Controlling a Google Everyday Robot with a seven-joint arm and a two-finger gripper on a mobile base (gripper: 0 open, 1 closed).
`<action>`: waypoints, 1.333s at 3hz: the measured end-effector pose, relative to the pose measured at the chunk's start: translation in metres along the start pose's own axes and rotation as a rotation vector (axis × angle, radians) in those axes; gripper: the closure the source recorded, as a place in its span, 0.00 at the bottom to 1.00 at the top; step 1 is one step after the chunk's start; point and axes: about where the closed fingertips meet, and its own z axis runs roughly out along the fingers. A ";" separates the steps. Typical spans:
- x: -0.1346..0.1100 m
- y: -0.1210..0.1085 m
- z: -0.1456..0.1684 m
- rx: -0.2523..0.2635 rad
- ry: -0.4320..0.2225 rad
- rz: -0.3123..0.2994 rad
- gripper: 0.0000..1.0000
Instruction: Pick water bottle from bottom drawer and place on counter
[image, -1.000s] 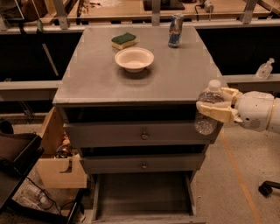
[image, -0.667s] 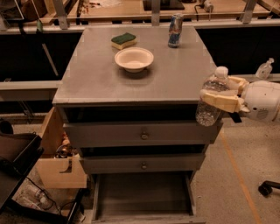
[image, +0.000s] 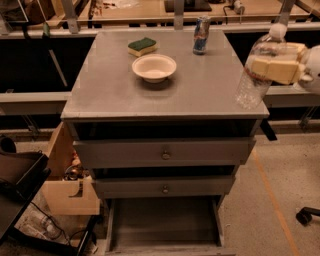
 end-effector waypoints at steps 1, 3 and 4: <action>0.004 -0.041 0.017 -0.062 0.015 0.097 1.00; 0.037 -0.108 0.066 -0.161 0.049 0.270 1.00; 0.015 -0.128 0.069 -0.157 -0.003 0.224 1.00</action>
Offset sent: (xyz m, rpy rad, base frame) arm 0.1662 -0.0445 0.0684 0.0823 0.1219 0.1083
